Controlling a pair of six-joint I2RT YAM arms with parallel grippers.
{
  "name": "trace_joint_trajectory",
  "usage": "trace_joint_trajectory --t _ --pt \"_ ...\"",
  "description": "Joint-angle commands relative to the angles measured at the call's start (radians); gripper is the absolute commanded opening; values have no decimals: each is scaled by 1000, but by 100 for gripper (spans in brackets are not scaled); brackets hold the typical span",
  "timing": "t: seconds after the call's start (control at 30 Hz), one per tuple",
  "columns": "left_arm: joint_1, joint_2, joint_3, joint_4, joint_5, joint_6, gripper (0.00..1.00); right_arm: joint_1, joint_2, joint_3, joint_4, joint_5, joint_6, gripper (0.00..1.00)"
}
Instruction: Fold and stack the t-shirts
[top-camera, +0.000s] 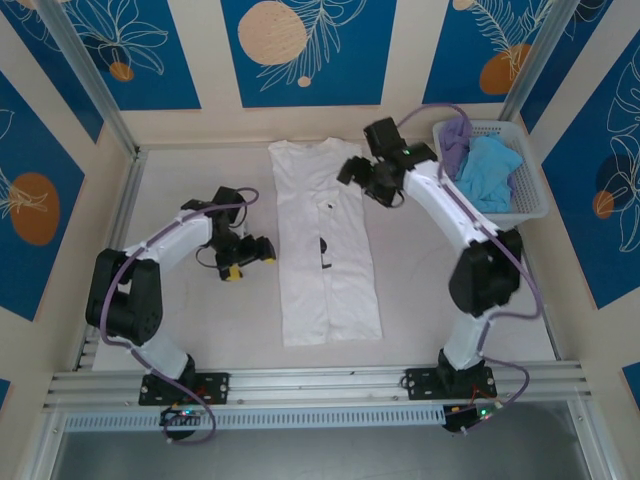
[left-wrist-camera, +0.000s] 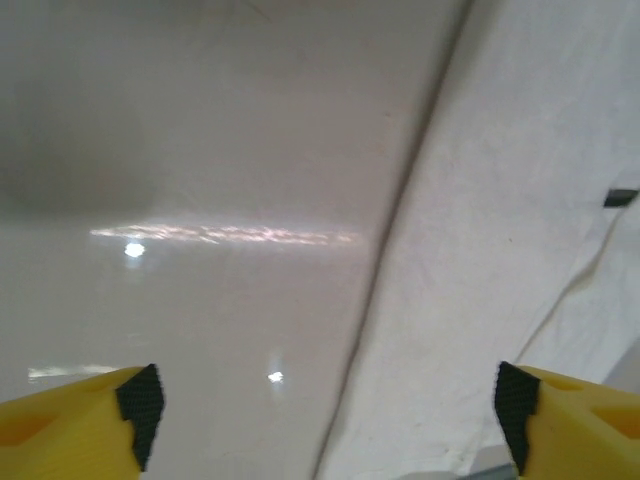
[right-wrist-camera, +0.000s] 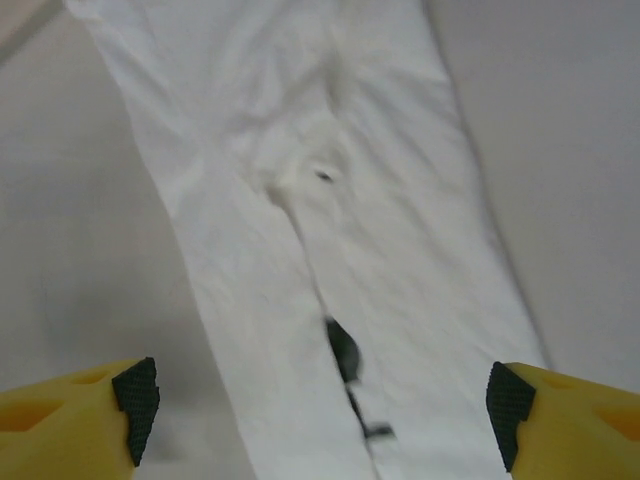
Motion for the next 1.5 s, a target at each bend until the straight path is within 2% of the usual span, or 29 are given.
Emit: trace_joint_trajectory --t 0.0,0.1,0.2,0.3,0.37,0.5,0.7,1.0,1.47 --pt "-44 -14 -53 52 120 -65 76 -58 -156 -378 92 -144 11 84" --pt "-76 -50 -158 125 168 -166 68 -86 -347 -671 186 -299 18 80" --pt "-126 -115 -230 113 147 -247 65 -76 -509 -866 199 -383 63 76" --pt "-185 -192 -290 125 109 -301 63 -50 -637 -995 182 -387 77 72" --pt "-209 -218 -339 153 123 -352 59 -48 -705 -1080 169 -392 106 66" --pt "-268 -275 -401 180 88 -410 55 -25 -819 -1222 219 -460 161 57" --pt "-316 -280 -490 307 104 -500 53 15 -888 -1270 205 -437 170 54" --pt "-409 -157 -448 403 104 -502 55 53 -773 -1214 204 -425 118 48" --pt "-483 -37 -384 401 96 -447 51 106 -692 -1163 204 -362 97 39"
